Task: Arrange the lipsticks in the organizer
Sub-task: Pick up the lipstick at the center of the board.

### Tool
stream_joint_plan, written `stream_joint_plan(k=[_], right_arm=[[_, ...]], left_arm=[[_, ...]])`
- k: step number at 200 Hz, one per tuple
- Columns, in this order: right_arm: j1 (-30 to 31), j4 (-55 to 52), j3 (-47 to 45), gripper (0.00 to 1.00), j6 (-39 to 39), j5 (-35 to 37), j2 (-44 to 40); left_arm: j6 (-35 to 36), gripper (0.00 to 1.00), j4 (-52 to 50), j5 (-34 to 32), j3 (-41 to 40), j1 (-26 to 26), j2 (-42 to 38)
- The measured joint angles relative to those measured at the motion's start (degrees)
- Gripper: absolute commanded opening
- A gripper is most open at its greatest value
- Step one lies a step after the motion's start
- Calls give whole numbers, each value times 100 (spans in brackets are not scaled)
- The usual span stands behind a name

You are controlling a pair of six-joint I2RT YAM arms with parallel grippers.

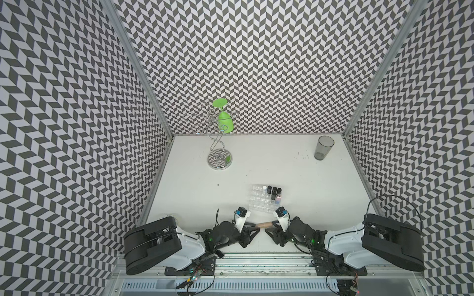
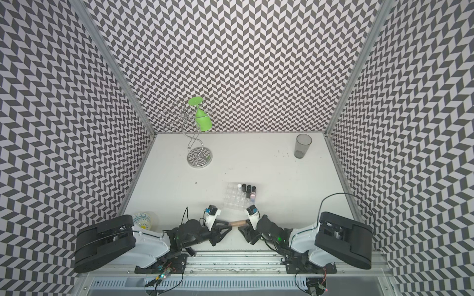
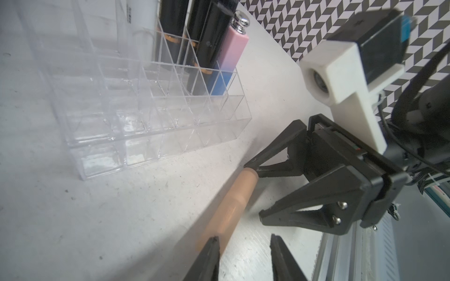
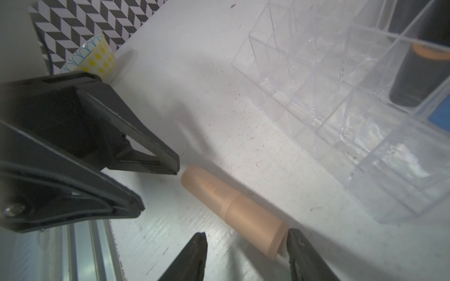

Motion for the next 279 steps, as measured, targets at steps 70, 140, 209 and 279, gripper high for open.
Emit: stream_joint_plan(k=[70,140,209,279], right_arm=[[-166,-487,-442,59,170,-9,-1641],[-175,-1950,-533,57,754,610,-4920],[-177,-3414,-531,58,1051,1106,-7713],[-186,-3029,-531,60,1069,1141,-5565]], left_arm=[[476,54,-1110,-675,590,-22,-186],[1185,62,-1506,-26,1499,-24,975],[1191,53,-2736,-474,2461,-553,1521],[793,51,-4170,-1062,3217,-901,1628]])
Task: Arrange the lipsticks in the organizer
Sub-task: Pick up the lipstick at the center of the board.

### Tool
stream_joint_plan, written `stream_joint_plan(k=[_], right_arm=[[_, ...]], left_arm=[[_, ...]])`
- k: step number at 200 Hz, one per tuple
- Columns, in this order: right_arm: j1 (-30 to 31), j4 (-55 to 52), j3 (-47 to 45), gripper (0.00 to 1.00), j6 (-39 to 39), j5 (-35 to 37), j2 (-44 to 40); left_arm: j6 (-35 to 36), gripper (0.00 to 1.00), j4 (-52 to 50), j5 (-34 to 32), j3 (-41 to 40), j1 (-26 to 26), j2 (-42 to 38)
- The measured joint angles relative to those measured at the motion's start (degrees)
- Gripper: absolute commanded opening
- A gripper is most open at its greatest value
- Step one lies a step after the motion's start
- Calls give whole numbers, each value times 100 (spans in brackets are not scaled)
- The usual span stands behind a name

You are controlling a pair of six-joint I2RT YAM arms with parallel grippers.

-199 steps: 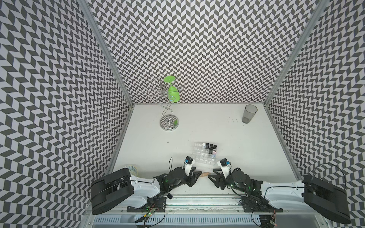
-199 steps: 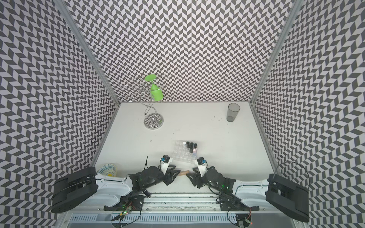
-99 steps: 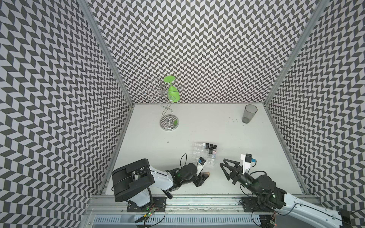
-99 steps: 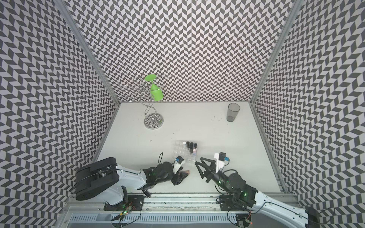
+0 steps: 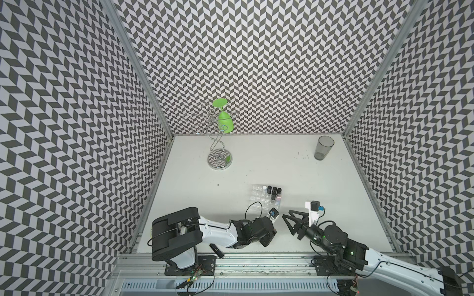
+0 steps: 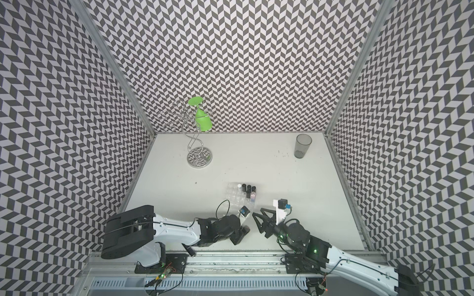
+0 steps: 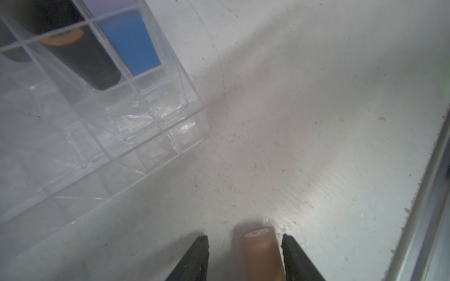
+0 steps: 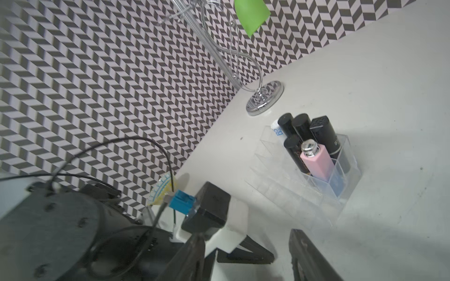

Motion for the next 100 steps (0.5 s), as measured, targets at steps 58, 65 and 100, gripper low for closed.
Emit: stream_joint_plan(k=[58,65,100], right_arm=[[0,122,0,60,-48,-50,278],[0,122,0,60,-48,-39,170],[0,37,0,60,-44,35,-483]], left_arm=[[-269,43,-422,-111,542,0,402],[-332,42,-474,-131,614,0,463],[-704,54,-754,-302,892,-87,610]])
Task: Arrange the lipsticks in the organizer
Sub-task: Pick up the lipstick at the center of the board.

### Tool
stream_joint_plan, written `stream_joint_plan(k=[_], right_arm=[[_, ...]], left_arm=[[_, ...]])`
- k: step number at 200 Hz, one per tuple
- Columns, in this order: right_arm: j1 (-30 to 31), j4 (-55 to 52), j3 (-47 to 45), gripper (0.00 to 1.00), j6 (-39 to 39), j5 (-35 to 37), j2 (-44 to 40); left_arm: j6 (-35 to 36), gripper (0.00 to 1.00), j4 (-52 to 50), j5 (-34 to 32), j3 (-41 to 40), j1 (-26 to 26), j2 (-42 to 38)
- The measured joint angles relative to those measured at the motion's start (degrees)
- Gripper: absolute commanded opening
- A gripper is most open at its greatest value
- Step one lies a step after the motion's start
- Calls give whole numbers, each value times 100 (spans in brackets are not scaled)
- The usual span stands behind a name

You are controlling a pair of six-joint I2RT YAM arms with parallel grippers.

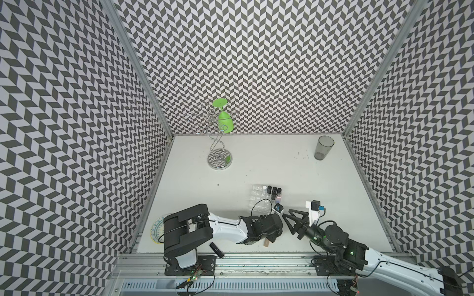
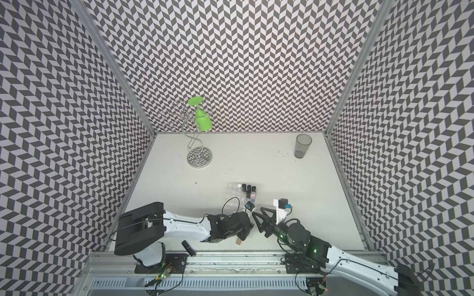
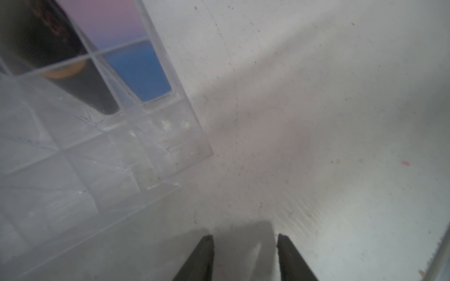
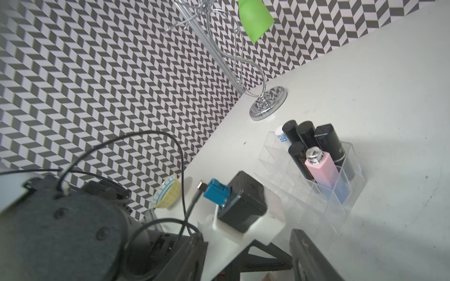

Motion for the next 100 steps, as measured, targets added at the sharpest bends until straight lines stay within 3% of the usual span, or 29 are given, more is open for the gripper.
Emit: stream_joint_plan(k=[58,100], right_arm=[[0,-85,0,60,4,13,-170],[0,-87,0,61,0,13,-22]], left_arm=[[-437,53,-748,-352,31,-131,-216],[-614,29,-1067,-433,20,-229,-299]])
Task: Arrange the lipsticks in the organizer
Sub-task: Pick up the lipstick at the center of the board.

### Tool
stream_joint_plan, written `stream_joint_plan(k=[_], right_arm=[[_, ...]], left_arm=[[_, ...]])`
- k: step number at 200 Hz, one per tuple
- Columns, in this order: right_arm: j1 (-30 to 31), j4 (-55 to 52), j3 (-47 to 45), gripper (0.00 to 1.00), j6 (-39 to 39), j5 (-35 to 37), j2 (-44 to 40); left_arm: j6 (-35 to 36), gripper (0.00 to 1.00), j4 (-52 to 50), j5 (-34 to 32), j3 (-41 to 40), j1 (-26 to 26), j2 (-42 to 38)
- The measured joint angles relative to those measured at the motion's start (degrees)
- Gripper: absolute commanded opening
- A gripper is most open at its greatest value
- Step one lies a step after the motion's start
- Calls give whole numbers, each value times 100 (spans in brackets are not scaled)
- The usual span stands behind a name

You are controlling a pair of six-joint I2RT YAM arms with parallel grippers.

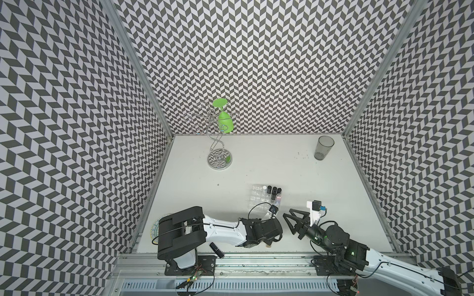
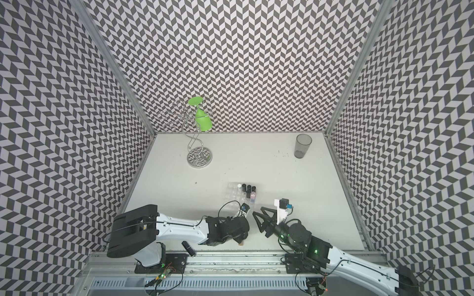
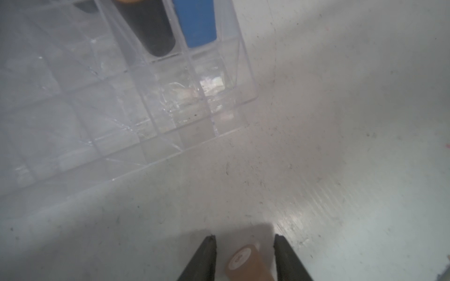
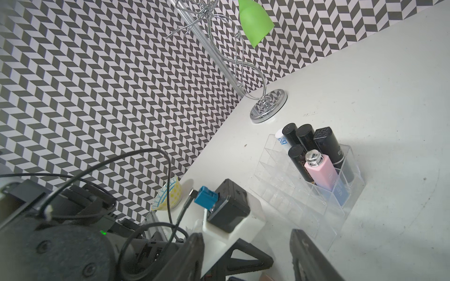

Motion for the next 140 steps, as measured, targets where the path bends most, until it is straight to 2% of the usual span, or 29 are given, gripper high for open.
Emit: stream_joint_plan(k=[25,38,61,106,140], right_arm=[[0,0,0,61,-2,-2,-13],[0,-4,0,62,0,-2,-63],[0,-7,0,62,0,0,-229],[0,-52,0,62,-13,17,-393],[0,-55,0,62,-85,114,-391]], left_arm=[[-144,17,-46,-52,7,-44,0],[-240,16,-72,-79,17,-61,-7],[-345,0,-85,-90,-11,-81,-39],[-319,0,2,-201,-155,-37,-201],[-31,0,138,-365,-487,125,-717]])
